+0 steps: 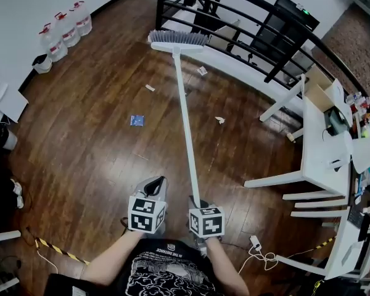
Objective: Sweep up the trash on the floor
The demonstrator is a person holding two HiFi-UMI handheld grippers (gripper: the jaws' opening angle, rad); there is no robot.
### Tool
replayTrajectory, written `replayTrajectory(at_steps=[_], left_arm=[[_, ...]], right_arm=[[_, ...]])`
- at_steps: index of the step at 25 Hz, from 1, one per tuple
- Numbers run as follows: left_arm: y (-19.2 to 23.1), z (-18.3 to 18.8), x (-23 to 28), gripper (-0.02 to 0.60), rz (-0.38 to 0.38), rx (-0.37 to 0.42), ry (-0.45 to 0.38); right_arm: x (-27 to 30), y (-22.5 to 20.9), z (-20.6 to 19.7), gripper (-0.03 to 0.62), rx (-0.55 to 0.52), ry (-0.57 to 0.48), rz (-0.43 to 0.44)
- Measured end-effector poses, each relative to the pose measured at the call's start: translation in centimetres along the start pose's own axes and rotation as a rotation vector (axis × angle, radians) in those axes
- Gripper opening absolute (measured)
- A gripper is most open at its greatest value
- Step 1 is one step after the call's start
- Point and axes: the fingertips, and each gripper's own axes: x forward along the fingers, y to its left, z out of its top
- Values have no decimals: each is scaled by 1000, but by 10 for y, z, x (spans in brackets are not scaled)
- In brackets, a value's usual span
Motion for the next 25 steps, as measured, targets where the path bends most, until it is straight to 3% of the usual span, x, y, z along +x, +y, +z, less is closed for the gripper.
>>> replayTrajectory(at_steps=[14, 25], left_arm=[[104, 43, 56, 5, 105, -72, 3], [168, 102, 144, 5, 248, -157, -21]], right_arm=[[99, -13, 90, 6, -127, 128, 60], [196, -73, 148, 6, -303, 339, 125]])
